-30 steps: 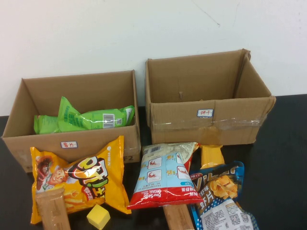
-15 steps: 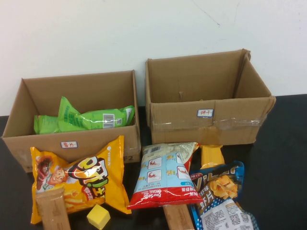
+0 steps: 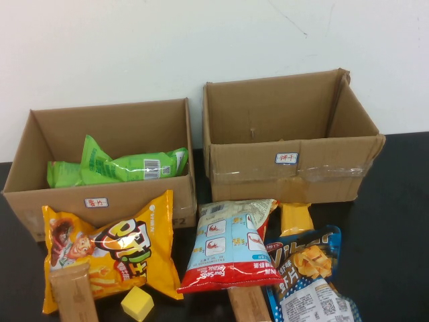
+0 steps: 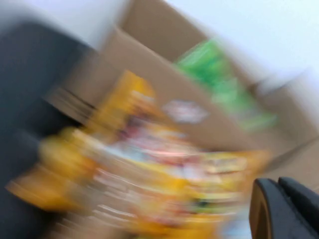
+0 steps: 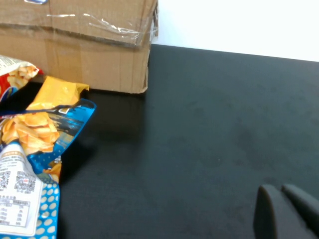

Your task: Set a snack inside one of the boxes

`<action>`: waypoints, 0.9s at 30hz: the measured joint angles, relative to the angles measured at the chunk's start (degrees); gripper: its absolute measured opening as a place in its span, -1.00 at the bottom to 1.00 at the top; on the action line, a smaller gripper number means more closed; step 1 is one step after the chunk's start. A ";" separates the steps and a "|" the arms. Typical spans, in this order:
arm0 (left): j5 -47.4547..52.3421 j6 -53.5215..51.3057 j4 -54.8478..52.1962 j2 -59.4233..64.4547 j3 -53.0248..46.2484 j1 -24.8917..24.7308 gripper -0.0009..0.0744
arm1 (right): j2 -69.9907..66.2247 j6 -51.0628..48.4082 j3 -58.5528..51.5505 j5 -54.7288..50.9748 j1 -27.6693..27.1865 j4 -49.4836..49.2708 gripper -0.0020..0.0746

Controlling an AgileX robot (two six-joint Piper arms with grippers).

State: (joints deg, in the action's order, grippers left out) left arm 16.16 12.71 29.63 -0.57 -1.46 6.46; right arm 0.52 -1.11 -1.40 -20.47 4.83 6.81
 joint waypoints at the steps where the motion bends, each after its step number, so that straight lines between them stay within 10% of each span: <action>1: -0.26 3.52 7.58 0.00 0.00 0.00 -0.98 | 0.00 0.00 0.00 0.00 0.00 0.00 -0.95; 15: -3.21 1.99 24.16 0.00 0.00 0.00 -0.98 | 0.00 0.00 0.00 0.00 0.00 0.00 -0.95; 27: 19.32 -30.08 9.55 12.19 21.50 0.00 -0.98 | 0.00 0.00 0.00 0.00 0.00 0.00 -0.95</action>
State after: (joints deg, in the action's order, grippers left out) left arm 35.48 -17.38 39.18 11.62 20.04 6.46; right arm 0.52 -1.11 -1.40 -20.47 4.83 6.81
